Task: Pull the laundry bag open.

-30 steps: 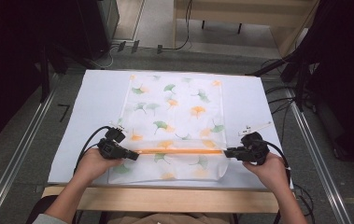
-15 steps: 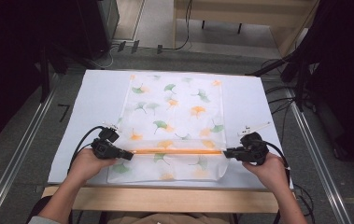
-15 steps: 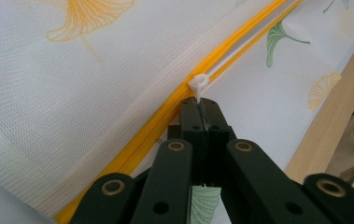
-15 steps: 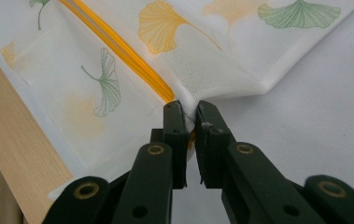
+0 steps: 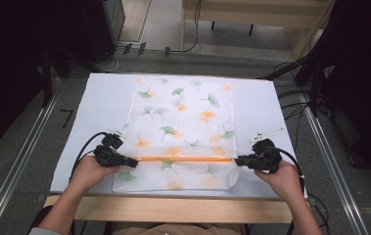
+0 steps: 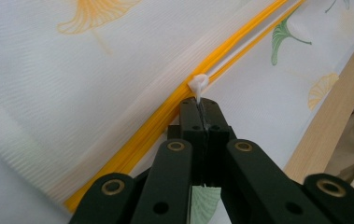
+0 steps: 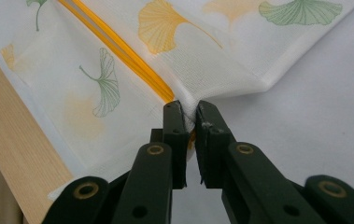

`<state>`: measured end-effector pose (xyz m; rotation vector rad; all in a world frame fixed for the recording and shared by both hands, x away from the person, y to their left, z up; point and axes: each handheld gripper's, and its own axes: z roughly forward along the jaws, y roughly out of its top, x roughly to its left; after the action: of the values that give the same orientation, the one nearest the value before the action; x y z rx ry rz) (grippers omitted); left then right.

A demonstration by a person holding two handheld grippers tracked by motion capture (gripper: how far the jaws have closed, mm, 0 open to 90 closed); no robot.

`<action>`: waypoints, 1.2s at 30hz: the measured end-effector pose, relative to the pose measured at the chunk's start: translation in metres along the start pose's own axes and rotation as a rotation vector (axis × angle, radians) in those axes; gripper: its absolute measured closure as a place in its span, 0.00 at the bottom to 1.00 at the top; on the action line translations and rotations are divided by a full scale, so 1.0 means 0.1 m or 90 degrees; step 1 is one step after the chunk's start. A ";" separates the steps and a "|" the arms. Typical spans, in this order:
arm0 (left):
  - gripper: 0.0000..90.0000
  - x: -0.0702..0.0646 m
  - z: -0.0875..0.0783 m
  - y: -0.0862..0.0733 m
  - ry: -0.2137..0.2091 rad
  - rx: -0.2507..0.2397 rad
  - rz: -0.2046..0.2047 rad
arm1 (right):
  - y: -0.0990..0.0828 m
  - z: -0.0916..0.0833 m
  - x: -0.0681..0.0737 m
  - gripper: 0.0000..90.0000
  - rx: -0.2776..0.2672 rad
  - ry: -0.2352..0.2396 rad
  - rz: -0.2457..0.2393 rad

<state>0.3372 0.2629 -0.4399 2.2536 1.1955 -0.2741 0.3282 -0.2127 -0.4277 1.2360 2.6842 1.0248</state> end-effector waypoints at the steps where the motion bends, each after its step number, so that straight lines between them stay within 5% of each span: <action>1: 1.00 0.01 -0.01 -0.01 0.000 0.000 -0.001 | 0.00 0.00 0.00 0.95 0.000 0.000 0.000; 11: 1.00 0.15 -0.16 -0.17 0.011 -0.001 -0.021 | 0.01 0.01 -0.01 0.95 0.001 0.001 -0.001; 36: 1.00 0.15 -0.18 -0.18 0.013 -0.009 -0.025 | 0.01 0.01 -0.01 0.95 0.001 0.003 -0.003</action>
<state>0.3304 0.2913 -0.4390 2.2278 1.2490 -0.2576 0.3297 -0.2126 -0.4287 1.2277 2.6918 1.0265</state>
